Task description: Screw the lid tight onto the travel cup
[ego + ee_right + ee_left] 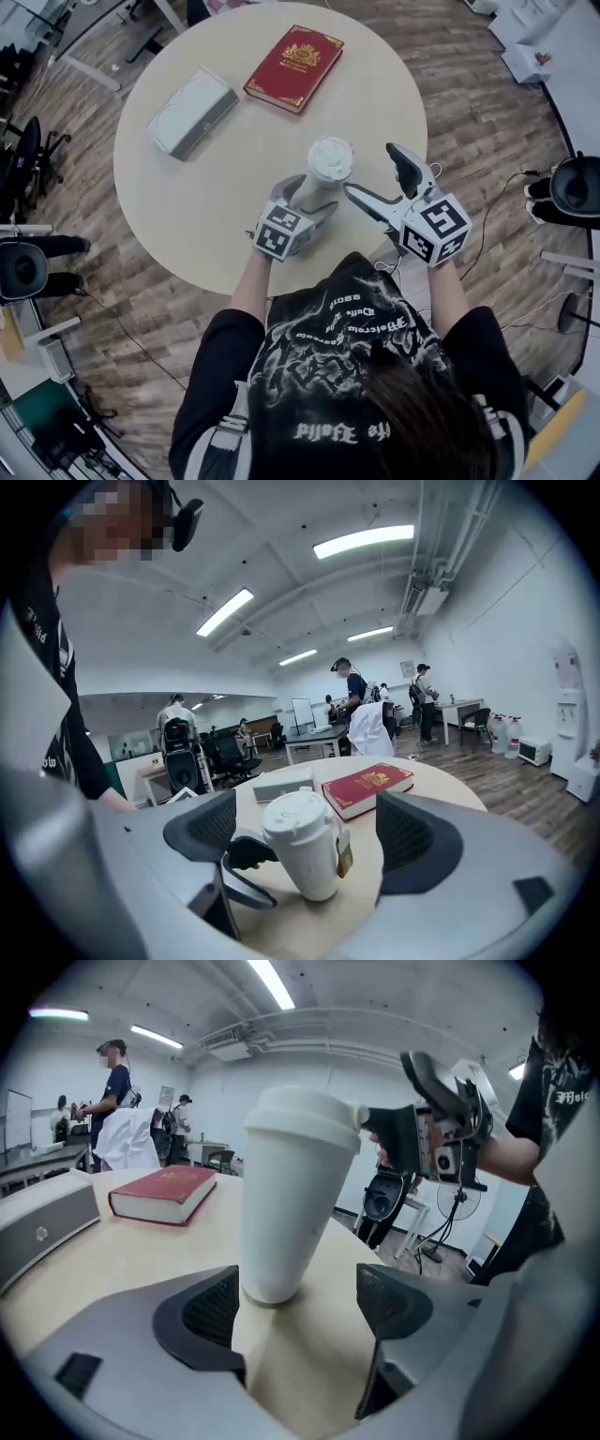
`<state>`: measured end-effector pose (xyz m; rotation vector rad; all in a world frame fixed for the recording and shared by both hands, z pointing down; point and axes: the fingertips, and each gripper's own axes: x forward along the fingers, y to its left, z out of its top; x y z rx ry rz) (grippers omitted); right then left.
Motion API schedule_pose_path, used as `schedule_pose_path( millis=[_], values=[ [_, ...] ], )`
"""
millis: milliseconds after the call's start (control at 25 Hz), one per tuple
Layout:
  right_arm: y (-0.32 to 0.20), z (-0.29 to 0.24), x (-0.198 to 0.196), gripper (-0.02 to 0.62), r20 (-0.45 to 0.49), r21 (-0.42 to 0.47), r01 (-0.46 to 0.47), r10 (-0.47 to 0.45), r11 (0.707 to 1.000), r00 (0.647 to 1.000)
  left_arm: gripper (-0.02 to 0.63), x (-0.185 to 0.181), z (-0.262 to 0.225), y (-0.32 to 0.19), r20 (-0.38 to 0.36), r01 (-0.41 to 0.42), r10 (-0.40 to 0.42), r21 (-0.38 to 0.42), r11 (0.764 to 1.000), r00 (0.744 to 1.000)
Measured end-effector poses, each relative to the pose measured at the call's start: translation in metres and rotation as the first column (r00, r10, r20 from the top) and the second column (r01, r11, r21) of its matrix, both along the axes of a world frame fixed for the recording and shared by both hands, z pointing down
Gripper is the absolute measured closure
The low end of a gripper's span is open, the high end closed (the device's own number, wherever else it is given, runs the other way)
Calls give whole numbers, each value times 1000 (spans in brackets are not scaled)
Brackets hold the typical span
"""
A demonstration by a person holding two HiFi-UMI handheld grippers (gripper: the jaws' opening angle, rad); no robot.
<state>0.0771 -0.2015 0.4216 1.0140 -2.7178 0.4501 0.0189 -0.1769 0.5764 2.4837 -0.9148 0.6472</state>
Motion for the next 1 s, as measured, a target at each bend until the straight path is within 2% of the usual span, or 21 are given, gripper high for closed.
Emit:
schedule_pose_path(
  millis=[80, 200, 320, 400, 480, 640, 680, 800, 840, 920, 1000],
  values=[
    [9, 7, 7, 131, 7, 4, -22, 22, 1000, 1000, 210, -4, -13, 7, -54, 49, -48, 23, 999, 997],
    [23, 27, 23, 140, 9, -6, -102, 102, 995, 995, 211, -11, -34, 17, -115, 137, -128, 76, 988, 985],
    [39, 53, 34, 143, -33, -17, -147, 146, 989, 989, 212, -24, -52, 30, -154, 243, -222, 138, 960, 963],
    [50, 74, 37, 144, -81, -41, -155, 152, 987, 985, 211, -30, -59, 39, -186, 294, -265, 150, 944, 946],
    [62, 92, 39, 146, -117, -73, -159, 150, 985, 982, 212, -32, -62, 48, -200, 312, -280, 151, 938, 939],
    [72, 99, 38, 147, -116, -89, -161, 150, 983, 982, 212, -32, -64, 53, -192, 316, -284, 165, 934, 939],
    [72, 97, 37, 162, -116, -79, -159, 149, 984, 982, 212, -31, -65, 53, -191, 311, -279, 166, 936, 941],
    [72, 88, 36, 300, -120, -39, -147, 142, 988, 983, 228, -27, -70, 55, -183, 296, -264, 177, 939, 947],
    [72, 84, 35, 347, -120, -26, -147, 143, 989, 982, 264, -27, -73, 56, -189, 304, -270, 183, 935, 944],
    [71, 79, 33, 414, -115, -7, -146, 144, 989, 983, 407, -29, -79, 55, -217, 338, -296, 190, 922, 930],
    [69, 76, 29, 475, -114, 6, -141, 141, 990, 983, 482, -32, -82, 54, -245, 366, -317, 187, 912, 916]
  ],
)
